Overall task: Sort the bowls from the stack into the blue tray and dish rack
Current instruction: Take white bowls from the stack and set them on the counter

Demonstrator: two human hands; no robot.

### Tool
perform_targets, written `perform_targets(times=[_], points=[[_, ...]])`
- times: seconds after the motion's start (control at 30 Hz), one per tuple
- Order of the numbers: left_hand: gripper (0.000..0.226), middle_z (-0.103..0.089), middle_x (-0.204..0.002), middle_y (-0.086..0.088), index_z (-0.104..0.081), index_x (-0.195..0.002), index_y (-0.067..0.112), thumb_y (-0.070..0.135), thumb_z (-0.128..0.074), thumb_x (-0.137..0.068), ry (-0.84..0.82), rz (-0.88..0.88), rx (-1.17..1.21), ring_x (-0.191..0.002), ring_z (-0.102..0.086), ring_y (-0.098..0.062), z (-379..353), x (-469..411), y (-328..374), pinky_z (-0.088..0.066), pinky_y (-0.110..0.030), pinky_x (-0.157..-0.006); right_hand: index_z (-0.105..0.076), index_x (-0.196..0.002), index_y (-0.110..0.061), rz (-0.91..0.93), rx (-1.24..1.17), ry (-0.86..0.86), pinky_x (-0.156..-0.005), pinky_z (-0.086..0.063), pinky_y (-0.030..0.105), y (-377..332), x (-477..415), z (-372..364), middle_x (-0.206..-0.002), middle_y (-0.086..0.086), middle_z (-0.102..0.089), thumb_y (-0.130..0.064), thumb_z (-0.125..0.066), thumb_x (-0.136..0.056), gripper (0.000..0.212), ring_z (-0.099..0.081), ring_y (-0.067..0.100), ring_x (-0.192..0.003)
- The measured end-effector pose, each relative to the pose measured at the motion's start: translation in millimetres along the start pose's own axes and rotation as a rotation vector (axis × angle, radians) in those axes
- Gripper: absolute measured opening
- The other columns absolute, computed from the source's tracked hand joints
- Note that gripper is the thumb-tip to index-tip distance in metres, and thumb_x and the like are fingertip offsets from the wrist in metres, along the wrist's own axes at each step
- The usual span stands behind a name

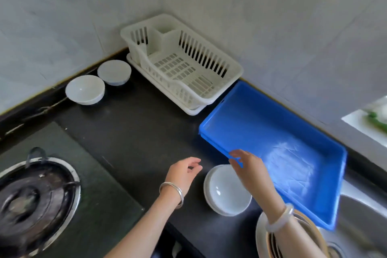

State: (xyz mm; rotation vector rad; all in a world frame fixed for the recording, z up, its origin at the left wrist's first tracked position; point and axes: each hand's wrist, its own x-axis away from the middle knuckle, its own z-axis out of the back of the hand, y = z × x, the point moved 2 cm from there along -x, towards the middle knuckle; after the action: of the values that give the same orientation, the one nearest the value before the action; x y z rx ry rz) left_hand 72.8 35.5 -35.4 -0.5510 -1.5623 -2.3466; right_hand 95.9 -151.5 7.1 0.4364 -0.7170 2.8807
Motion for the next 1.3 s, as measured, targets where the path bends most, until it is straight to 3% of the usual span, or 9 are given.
perform_targets(times=[0.27, 0.47, 0.63, 0.8, 0.93, 1.07, 1.2, 1.3], points=[[0.037, -0.059, -0.116, 0.005, -0.054, -0.125, 0.025, 0.024, -0.056, -0.088, 0.037, -0.056, -0.237, -0.098, -0.058, -0.011, -41, 24, 2, -0.051, -0.029, -0.089, -0.061, -0.102, -0.016, -0.123, 0.071, 0.074, -0.066, -0.032, 0.025, 50, 36, -12, -0.101, 0.003, -0.067, -0.026, -0.062, -0.087, 0.019, -0.059, 0.023, -0.091], [0.037, -0.058, -0.117, 0.004, -0.054, -0.126, 0.024, 0.027, -0.054, -0.09, 0.098, -0.036, -0.267, -0.097, -0.057, -0.011, -47, 25, -2, -0.049, -0.026, -0.086, -0.052, -0.1, -0.007, -0.139, 0.158, 0.111, -0.061, -0.034, 0.029, 41, 36, -11, -0.096, 0.012, -0.067, -0.024, -0.051, -0.094, 0.017, -0.062, 0.033, -0.089], [0.031, -0.064, -0.113, 0.004, -0.061, -0.118, 0.023, 0.028, -0.041, -0.095, 0.15, -0.026, -0.21, -0.093, -0.054, -0.007, -49, 27, -3, -0.043, -0.02, -0.082, -0.051, -0.106, -0.009, -0.175, 0.055, 0.102, -0.064, -0.034, 0.029, 45, 40, -3, -0.098, 0.014, -0.066, -0.023, -0.049, -0.095, 0.018, -0.058, 0.033, -0.088], [0.029, -0.065, -0.114, 0.001, -0.061, -0.119, 0.02, 0.024, -0.053, -0.091, 0.164, 0.004, -0.235, -0.106, -0.06, -0.016, -51, 26, 6, -0.05, -0.031, -0.091, -0.055, -0.1, -0.013, -0.219, -0.067, 0.194, -0.065, -0.034, 0.029, 57, 48, 18, -0.094, 0.011, -0.067, -0.023, -0.054, -0.092, 0.013, -0.05, 0.027, -0.078], [0.025, -0.067, -0.108, 0.001, -0.064, -0.11, 0.02, 0.021, -0.062, -0.085, 0.202, 0.036, -0.292, -0.098, -0.063, -0.017, -54, 23, 12, -0.053, -0.031, -0.084, -0.056, -0.095, -0.015, -0.248, -0.137, 0.223, -0.065, -0.036, 0.028, 65, 52, 32, -0.091, 0.007, -0.066, -0.023, -0.058, -0.09, 0.01, -0.051, 0.025, -0.079], [0.019, -0.068, -0.103, 0.002, -0.067, -0.102, 0.021, 0.018, -0.06, -0.085, 0.235, 0.052, -0.324, -0.091, -0.064, -0.017, -53, 21, 17, -0.054, -0.031, -0.077, -0.058, -0.095, -0.015, -0.26, -0.15, 0.224, -0.065, -0.036, 0.027, 68, 54, 36, -0.092, 0.007, -0.068, -0.022, -0.059, -0.089, 0.01, -0.053, 0.024, -0.078], [0.017, -0.07, -0.097, 0.002, -0.069, -0.097, 0.019, 0.015, -0.059, -0.084, 0.239, 0.064, -0.256, -0.083, -0.062, -0.014, -52, 20, 20, -0.048, -0.025, -0.069, -0.065, -0.103, -0.018, -0.258, -0.169, 0.2, -0.065, -0.038, 0.025, 65, 56, 41, -0.089, 0.006, -0.071, -0.021, -0.056, -0.088, 0.018, -0.056, 0.022, -0.077], [0.016, -0.072, -0.094, 0.002, -0.07, -0.095, 0.018, 0.014, -0.061, -0.083, 0.226, 0.076, -0.171, -0.083, -0.064, -0.015, -45, 21, 23, -0.051, -0.027, -0.072, -0.069, -0.106, -0.021, -0.229, -0.183, 0.18, -0.06, -0.04, 0.025, 60, 57, 49, -0.081, 0.001, -0.071, -0.02, -0.055, -0.087, 0.023, -0.061, 0.022, -0.077]])
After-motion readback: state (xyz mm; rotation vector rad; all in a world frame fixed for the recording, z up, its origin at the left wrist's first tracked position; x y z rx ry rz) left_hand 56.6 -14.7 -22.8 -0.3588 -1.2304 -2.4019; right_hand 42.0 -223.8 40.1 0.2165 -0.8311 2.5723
